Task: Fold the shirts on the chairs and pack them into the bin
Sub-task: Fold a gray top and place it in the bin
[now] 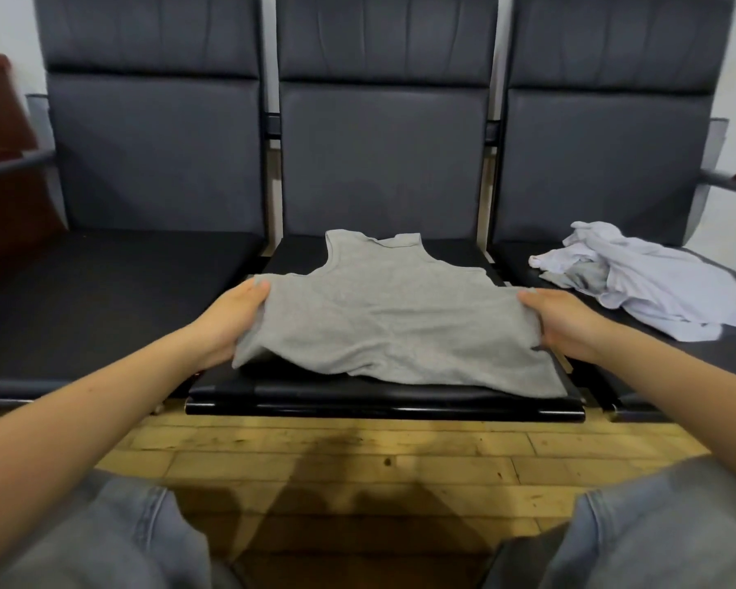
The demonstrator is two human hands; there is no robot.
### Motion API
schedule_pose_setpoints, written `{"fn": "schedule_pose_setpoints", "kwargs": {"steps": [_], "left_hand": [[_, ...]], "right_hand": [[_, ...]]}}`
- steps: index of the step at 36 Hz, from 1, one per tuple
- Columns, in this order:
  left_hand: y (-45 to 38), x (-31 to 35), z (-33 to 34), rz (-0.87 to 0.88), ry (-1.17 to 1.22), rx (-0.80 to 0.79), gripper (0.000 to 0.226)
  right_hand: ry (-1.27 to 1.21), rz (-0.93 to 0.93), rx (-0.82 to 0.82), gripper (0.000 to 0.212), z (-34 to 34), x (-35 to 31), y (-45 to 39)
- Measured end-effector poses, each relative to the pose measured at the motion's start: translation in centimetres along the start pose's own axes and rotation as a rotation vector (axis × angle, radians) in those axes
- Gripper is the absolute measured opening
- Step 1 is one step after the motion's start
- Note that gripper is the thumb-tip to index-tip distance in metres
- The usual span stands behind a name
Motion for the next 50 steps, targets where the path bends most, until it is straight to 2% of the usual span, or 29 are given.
{"fn": "schedule_pose_setpoints", "kwargs": {"steps": [3,6,9,11,14,16,21,27,33,36,40,42,44,47,50], "left_hand": [[1.2,-0.3,-0.9,-0.099,-0.03,0.012,0.032],[2.3,-1.1,-1.6,-0.24,0.086,-0.036,0.031],[3.0,-1.5,-1.8,-0.242,0.019,-0.083,0.027],[3.6,-1.6,-1.4,-0.208,-0.188,-0.061,0.028],[3.3,-2.5,-1.8,-0.146,-0.843,0.001,0.034],[2.7,-3.1,-2.0,-0.134,-0.993,0.029,0.034],[0.0,-3.2,-0.9,-0.151,-0.981,0.088,0.047],[-4.6,-3.2,-0.1,-0.217,-0.805,0.131,0.052],[-9.5,-3.6,-0.7,-0.211,-0.704,0.223,0.052],[-11.6,-4.0,-1.1,-0.182,-0.695,0.263,0.047],[-14.0,-4.8,-1.3,-0.178,-0.736,0.317,0.043],[-15.4,-4.9,-1.4,-0.156,-0.696,0.339,0.034],[-16.6,-4.6,-1.8,-0.104,-0.526,0.409,0.024],[-17.5,-4.3,-3.1,-0.089,-0.266,0.558,0.028],[-18.3,-4.5,-4.1,-0.11,-0.377,0.587,0.031]], "right_hand": [[-0.07,0.042,0.019,0.028,-0.4,0.2,0.7],[-0.112,0.097,0.01,0.021,-0.8,0.6,1.5],[-0.062,0.139,0.023,0.021,-1.4,1.2,1.9],[0.147,0.125,0.052,0.023,-1.8,1.7,2.2],[0.62,0.086,0.037,0.021,-1.7,2.0,2.6],[0.737,0.111,0.014,0.031,-1.4,2.4,2.4],[0.801,0.089,0.087,0.043,-0.6,2.1,0.6],[0.817,0.11,0.198,0.048,-0.1,1.5,-2.5],[0.739,0.13,0.236,0.033,0.2,1.1,-6.0],[0.763,0.109,0.272,0.034,0.2,1.2,-8.0],[0.869,0.043,0.324,0.039,0.1,1.4,-10.7],[0.922,0.028,0.356,0.038,0.1,1.6,-12.0],[0.992,0.021,0.381,0.032,0.1,1.8,-13.0],[1.167,-0.001,0.4,0.018,0.1,2.2,-14.2],[1.255,-0.049,0.452,0.02,0.4,2.6,-15.0]]}}
Point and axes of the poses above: each hand's wrist, its own y-axis away from the middle knuckle, its own z-axis out of the palm, x = y × z, the point moved 2 cm from there along -y, towards the middle knuckle, and after that the axes turned 7 degrees about -x, right-handed, at the moved point
